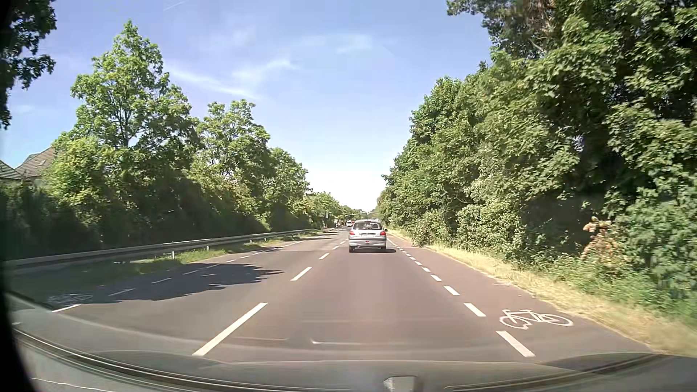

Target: Follow the waypoints while adhering to traffic rules and regulations

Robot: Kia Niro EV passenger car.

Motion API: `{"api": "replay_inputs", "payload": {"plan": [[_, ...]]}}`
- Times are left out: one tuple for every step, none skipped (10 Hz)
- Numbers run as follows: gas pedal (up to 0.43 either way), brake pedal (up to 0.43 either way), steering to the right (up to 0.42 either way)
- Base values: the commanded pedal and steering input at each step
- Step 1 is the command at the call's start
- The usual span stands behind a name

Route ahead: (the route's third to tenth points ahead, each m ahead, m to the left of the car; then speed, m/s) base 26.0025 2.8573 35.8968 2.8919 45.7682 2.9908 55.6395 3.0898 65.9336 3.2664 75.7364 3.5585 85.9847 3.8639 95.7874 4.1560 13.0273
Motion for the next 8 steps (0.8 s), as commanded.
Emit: {"api": "replay_inputs", "payload": {"plan": [[0.059,0.030,0.000],[0.047,0.030,0.000],[0.039,0.030,0.000],[0.028,0.030,0.000],[0.028,0.030,0.000],[0.020,0.030,0.000],[0.008,0.030,-0.001],[0.008,0.030,-0.001]]}}
